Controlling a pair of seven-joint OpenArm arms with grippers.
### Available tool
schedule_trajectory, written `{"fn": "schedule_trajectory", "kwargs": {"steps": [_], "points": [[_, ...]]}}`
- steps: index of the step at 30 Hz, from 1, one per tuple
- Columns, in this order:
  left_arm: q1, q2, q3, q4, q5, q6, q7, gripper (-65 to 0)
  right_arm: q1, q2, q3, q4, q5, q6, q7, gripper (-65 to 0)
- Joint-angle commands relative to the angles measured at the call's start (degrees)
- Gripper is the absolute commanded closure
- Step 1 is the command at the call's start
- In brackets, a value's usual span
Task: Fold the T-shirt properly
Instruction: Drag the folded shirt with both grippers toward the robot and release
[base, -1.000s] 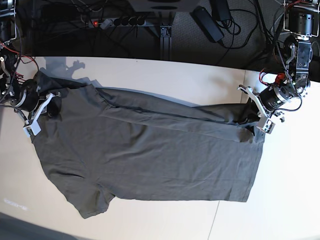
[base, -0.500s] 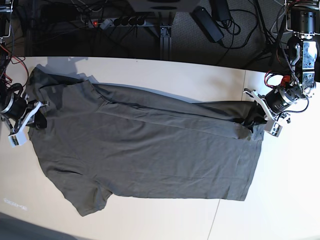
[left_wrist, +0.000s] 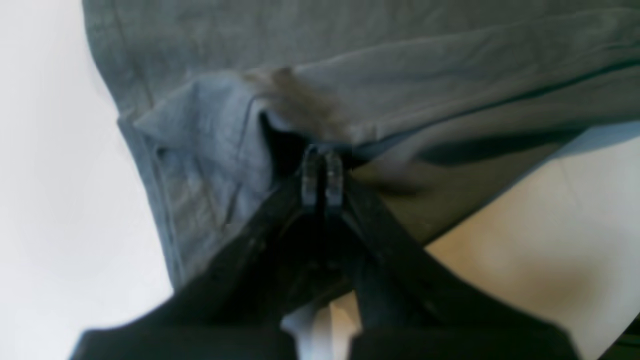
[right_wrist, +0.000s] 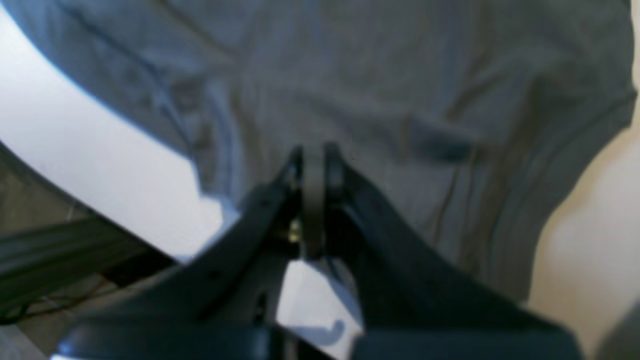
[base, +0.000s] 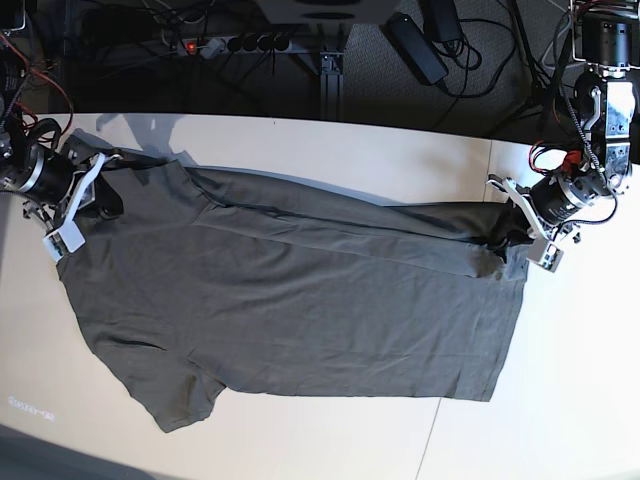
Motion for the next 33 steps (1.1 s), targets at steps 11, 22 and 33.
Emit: {"fn": "schedule_trajectory", "kwargs": {"steps": [11,22,33], "points": [[-0.8,-0.9,-0.4,0.9,-1.0,-0.5,-1.1,-0.8,-4.7,1.1,0.8,1.0,-3.5,3.9,2.2,0.0],[-0.8,-1.5,-0.4,1.0,-1.6,-0.5,-1.1,-13.6,-5.6,1.1,0.8,1.0,-6.7,3.7,3.3,0.0],[-1.6,-1.4,-0.4,1.0,-3.3,-0.5,-1.6,-13.6,-4.1,0.4,0.8,0.5,-9.2,3.5,9.3,0.0]]}}
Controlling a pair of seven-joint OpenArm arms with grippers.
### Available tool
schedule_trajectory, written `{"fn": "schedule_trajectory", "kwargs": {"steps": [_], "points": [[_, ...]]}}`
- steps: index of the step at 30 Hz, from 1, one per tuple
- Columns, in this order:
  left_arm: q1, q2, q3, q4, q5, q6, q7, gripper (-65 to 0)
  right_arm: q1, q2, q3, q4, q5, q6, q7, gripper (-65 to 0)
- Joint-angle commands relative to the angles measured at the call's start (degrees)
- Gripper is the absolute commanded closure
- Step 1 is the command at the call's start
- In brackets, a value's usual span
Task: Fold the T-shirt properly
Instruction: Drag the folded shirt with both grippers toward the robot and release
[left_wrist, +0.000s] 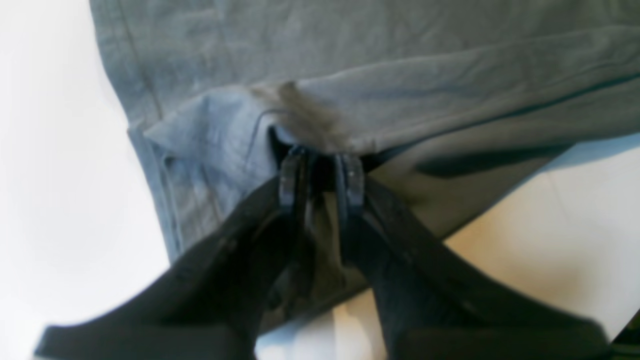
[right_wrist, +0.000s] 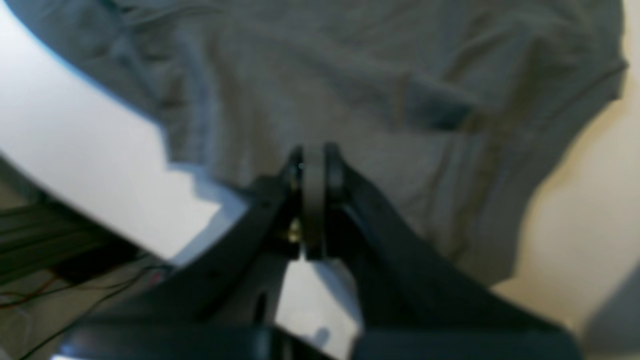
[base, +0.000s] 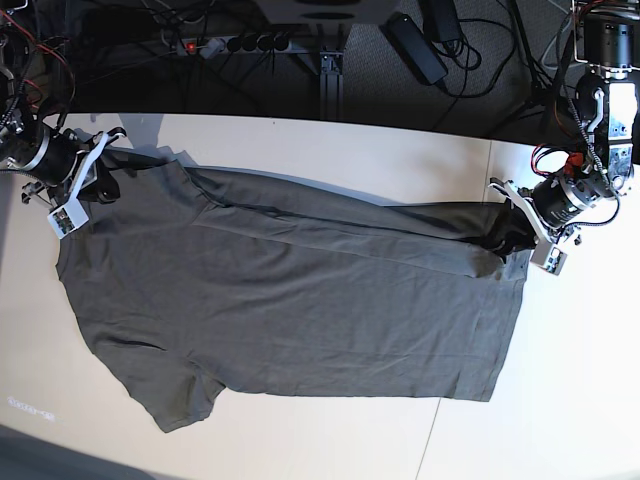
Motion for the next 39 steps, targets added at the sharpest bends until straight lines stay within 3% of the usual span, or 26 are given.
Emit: {"fn": "schedule_trajectory", "kwargs": {"steps": [1,8,16,21,26,31,36,39], "points": [[-1.2,-0.9,-0.4,1.0,-0.9,-0.5,-1.5,-13.6,1.1,0.7,0.8,-0.1,0.1,3.5,1.2,0.0],[-1.3,-0.9,-0.4,1.0,-0.9,-0.5,-1.5,-13.6,3.5,0.7,0.7,-6.0,1.3,3.6,1.0,0.0],[-1.2,-1.0,-0.4,1.0,0.2,-0.5,-1.0,-13.6,-1.9,0.9,0.7,2.0,2.7,6.6,-1.7,0.0],[-1.3,-0.9,-0.4,1.0,0.1,-0.5,-1.1,-13.6,-6.2,0.9,0.7,10.2,-1.4,6.5,-2.9,0.0],[-1.3,-1.0,-0.4,1.0,0.1,-0.5,-1.3,-13.6,-6.1,1.2,0.7,11.0,-4.7,6.2,-4.0,0.0],[-1.3,-1.0,-0.4,1.0,0.1,-0.5,-1.7,-13.6,-5.4,1.1,0.8,9.7,-6.6,5.8,0.2,0.0],[-1.3,-0.9,-0.4,1.0,0.1,-0.5,-3.3,-13.3,-0.7,0.6,0.7,2.4,-8.4,2.3,4.7,0.0],[-1.7,-0.8,-0.4,1.0,0.1,-0.5,-3.2,-7.1,4.5,0.7,0.7,-5.9,-5.4,2.0,4.6,0.0]]}}
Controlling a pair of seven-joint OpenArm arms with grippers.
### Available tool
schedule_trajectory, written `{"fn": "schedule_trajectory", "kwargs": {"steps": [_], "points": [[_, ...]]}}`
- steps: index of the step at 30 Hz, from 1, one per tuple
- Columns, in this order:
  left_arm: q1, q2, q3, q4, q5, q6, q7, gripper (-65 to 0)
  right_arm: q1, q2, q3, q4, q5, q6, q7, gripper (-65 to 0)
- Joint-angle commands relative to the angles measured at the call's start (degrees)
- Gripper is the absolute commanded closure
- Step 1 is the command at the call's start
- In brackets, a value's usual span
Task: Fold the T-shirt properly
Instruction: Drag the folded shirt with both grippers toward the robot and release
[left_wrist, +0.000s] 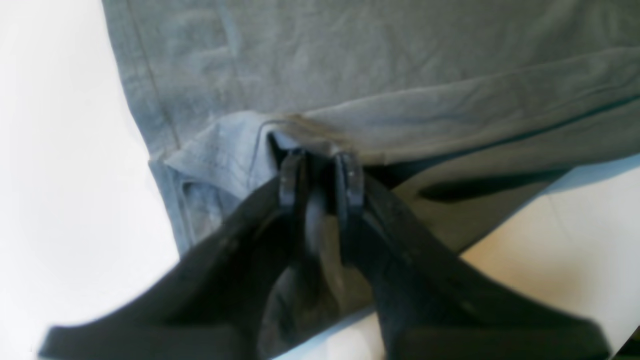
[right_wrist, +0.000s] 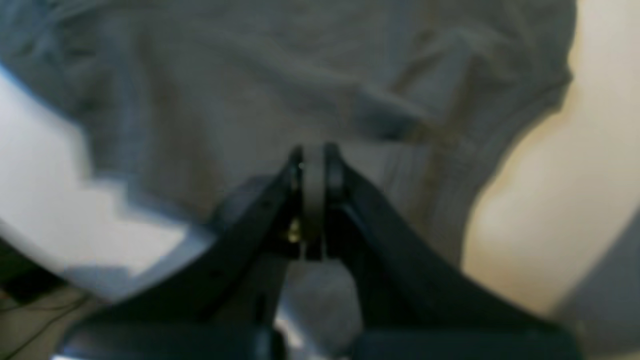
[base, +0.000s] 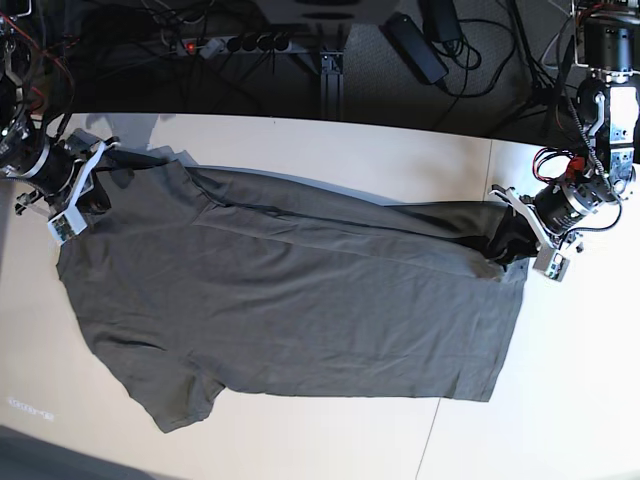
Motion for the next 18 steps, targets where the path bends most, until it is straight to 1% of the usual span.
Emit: {"fn": "schedule_trajectory", "kwargs": {"steps": [1,3,7,10,15,18], "points": [[-1.1,-0.9,-0.4,1.0,-0.8,-0.5,-1.4,-3.9,2.1,1.2,0.7,-2.0,1.9,1.2,1.0,0.0],[-1.4,-0.8,-0.4,1.0,-0.7,-0.5,-1.4,0.0,4.7,1.2,0.7,-7.5,5.2,1.3,0.4,0.0],[-1.4,-0.5,-0.4,0.7,0.2,-0.5,1.6,0.0,6.6,1.0,0.7,-15.0,7.2,1.4,-2.8,0.0],[-1.2,0.2,-0.4,-0.5,2.2,-0.5,3.3,0.0,5.7,0.4,0.7,-17.3,7.8,1.5,-3.6,0.0],[2.3,0.3,-0.4,-0.7,4.1,-0.5,3.4,0.0,1.3,0.3,0.7,-17.2,10.2,1.5,-4.2,0.0],[5.0,0.3,-0.4,-0.7,4.0,-0.5,3.0,0.0,-1.9,0.3,0.7,-16.7,10.2,1.5,-4.2,0.0]]}}
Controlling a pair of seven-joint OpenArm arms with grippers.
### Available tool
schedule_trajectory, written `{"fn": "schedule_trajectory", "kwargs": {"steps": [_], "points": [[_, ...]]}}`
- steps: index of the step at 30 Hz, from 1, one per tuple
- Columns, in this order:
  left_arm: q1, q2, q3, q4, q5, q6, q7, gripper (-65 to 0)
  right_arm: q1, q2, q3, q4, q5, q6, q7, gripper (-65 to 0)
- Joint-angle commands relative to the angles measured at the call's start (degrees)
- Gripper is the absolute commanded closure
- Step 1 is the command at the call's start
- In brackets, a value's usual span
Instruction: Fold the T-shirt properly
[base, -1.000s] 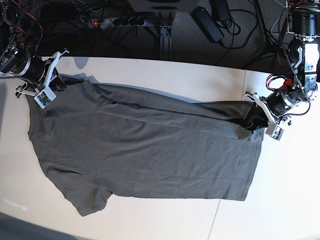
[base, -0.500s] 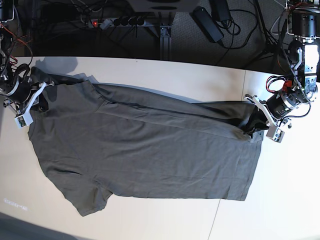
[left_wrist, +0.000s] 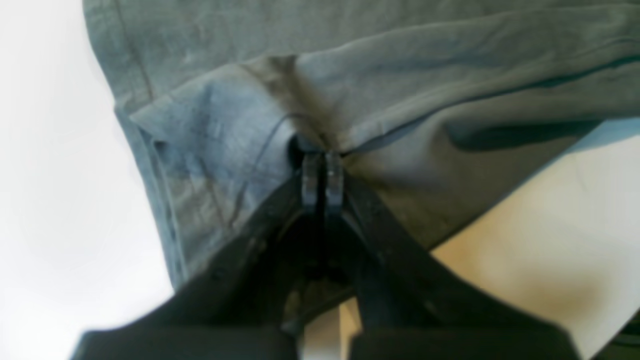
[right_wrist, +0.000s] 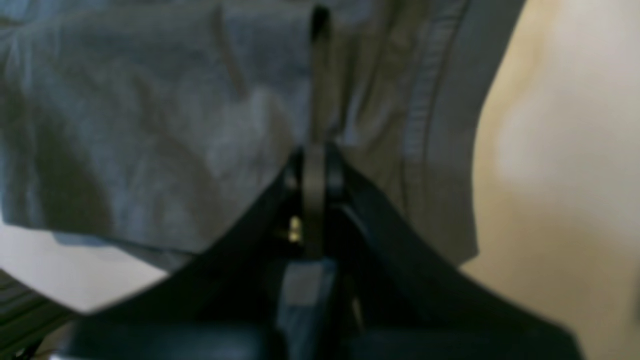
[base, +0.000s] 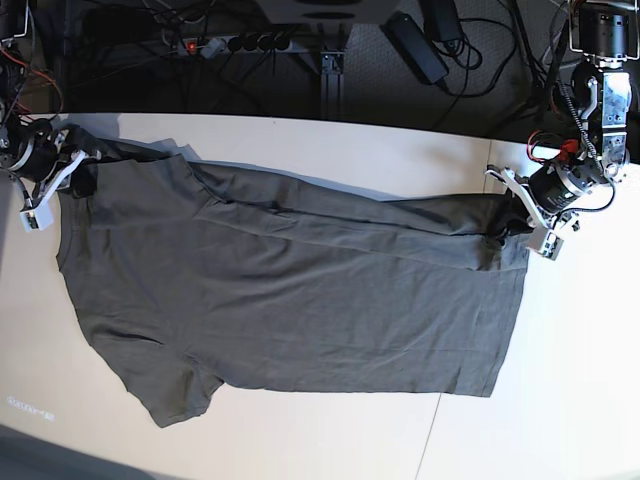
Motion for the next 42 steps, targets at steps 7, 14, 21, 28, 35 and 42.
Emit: {"fn": "schedule_trajectory", "kwargs": {"steps": [7,14,21,28,35,42], "points": [[5.9,-0.8,-0.1,2.9,1.6,-0.7,1.2,0.0,-9.0,0.8,0.5,5.0,-1.3,1.6,-3.3,0.0],[10.7,-0.8,-0.5,10.7,4.3,-0.7,1.2,0.0,-11.7,0.8,5.9,8.2,-1.6,1.6,-5.3,0.0],[11.5,-1.0,-3.1,11.7,4.6,-0.7,1.4,0.0,-11.6,2.7,8.6,8.2,-1.7,1.6,-5.9,0.0],[11.3,-1.1,-3.4,11.9,2.8,-0.7,0.7,0.0,-10.3,4.0,8.6,8.2,-1.6,1.6,-5.4,0.0],[11.3,-1.1,-10.5,19.5,-6.2,-0.7,4.7,-26.7,-9.7,4.0,8.6,8.2,-1.6,1.6,-5.5,0.0],[9.4,-3.4,-18.8,26.6,-14.6,-0.7,7.0,-27.1,-9.7,4.0,8.6,8.2,-1.6,1.6,-5.5,0.0]]}}
